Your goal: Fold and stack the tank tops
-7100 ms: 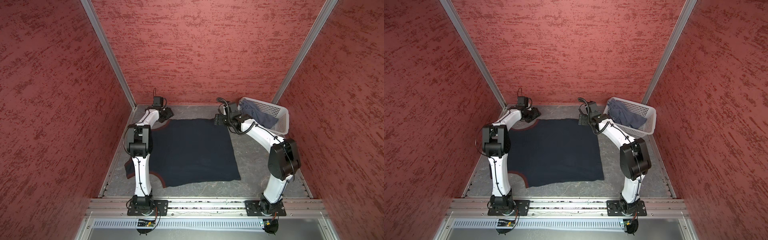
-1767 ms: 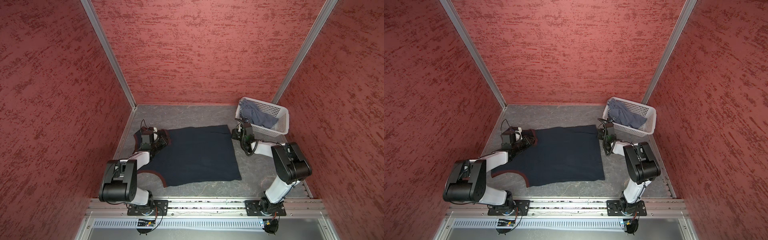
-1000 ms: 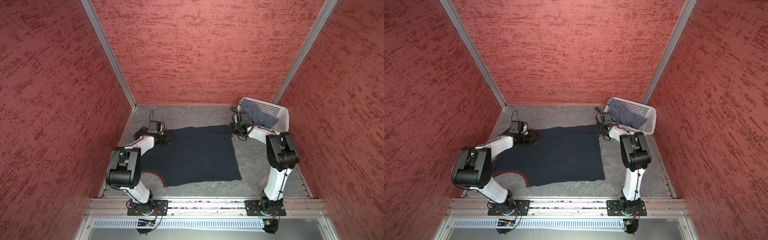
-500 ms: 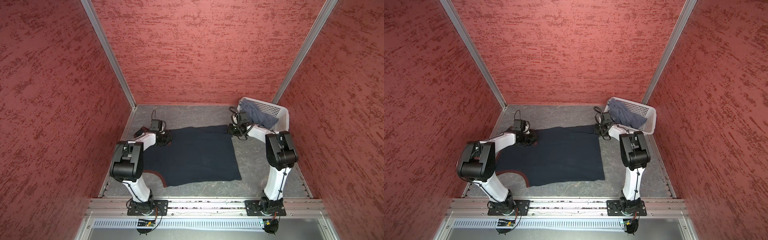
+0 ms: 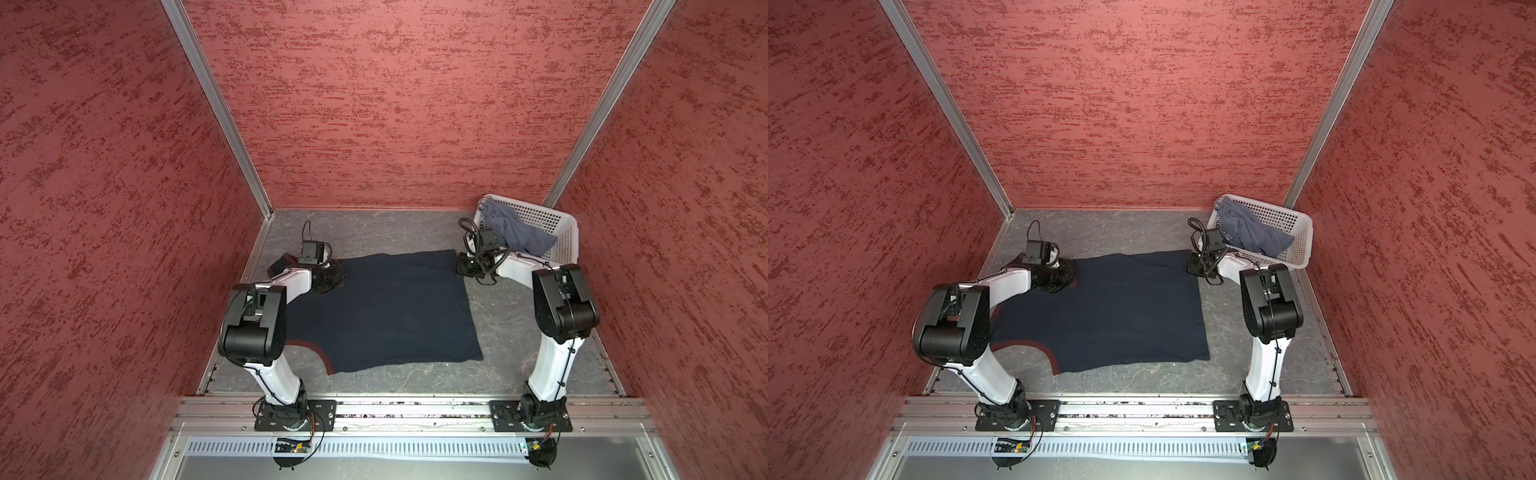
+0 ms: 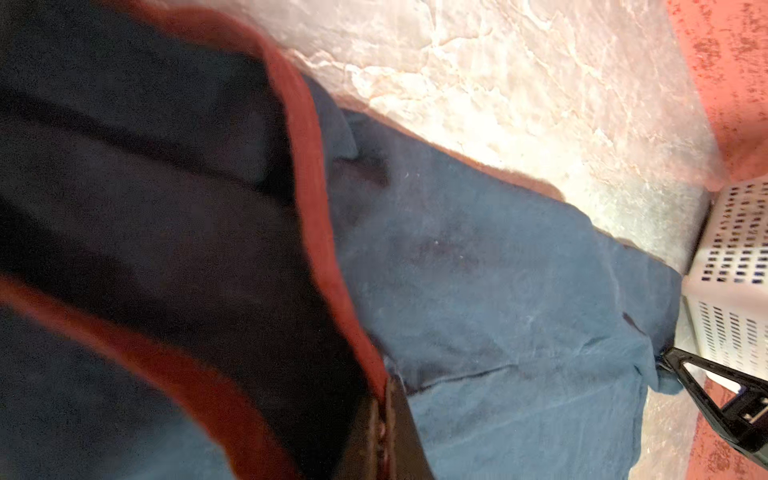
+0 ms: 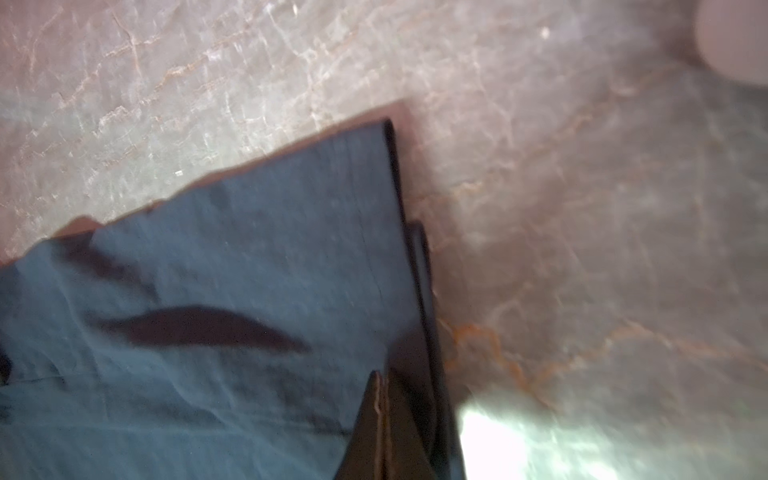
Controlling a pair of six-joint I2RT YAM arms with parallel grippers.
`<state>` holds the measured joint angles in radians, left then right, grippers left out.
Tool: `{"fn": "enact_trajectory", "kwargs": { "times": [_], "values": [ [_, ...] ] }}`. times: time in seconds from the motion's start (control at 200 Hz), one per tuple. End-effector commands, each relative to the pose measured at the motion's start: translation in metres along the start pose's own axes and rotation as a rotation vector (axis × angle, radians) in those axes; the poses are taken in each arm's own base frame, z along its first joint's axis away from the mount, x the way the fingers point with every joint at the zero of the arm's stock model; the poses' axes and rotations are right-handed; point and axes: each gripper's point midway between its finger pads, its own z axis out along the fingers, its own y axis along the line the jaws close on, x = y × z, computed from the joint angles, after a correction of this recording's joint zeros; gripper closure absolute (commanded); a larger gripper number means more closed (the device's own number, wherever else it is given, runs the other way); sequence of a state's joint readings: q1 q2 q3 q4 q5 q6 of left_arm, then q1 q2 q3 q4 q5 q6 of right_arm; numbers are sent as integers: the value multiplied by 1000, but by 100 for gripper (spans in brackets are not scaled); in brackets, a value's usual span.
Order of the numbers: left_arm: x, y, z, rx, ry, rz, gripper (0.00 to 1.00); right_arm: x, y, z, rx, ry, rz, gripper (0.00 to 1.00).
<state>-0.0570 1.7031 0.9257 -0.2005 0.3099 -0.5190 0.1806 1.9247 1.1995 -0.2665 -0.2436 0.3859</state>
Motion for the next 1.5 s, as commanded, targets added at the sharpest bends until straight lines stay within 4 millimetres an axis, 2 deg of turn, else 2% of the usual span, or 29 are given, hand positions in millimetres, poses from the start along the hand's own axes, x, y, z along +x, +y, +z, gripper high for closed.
{"fn": "enact_trajectory", "kwargs": {
  "times": [0.0,0.175,0.301,0.356,0.441,0.551,1.062,1.122,1.262,1.498],
  "values": [
    [-15,-12,-17,73,-92,27,97,-18,2,-23,2,-97,-5,100],
    [-17,-14,-32,112,-159,46,97,-24,-7,-40,15,-158,21,100],
    [-11,-11,-32,120,-164,53,97,-21,-8,-40,-6,-154,33,100],
    [-10,-8,-30,115,-157,50,97,-20,-9,-37,-8,-142,40,88],
    [-8,-6,-26,113,-143,43,97,-20,-7,-33,-22,-125,46,76],
    [-7,-5,-23,115,-136,37,97,-17,-4,-24,-42,-90,49,69],
    [-6,-3,-21,122,-136,32,97,-11,1,-9,-92,-32,57,83],
    [-7,-3,-22,129,-139,31,97,-9,0,-9,-86,-27,59,83],
    [-7,-3,-22,130,-137,28,97,-8,-7,-8,-47,-29,61,72],
    [-7,-2,-22,129,-137,26,97,-2,-7,-4,-52,-4,58,73]
  ]
}}
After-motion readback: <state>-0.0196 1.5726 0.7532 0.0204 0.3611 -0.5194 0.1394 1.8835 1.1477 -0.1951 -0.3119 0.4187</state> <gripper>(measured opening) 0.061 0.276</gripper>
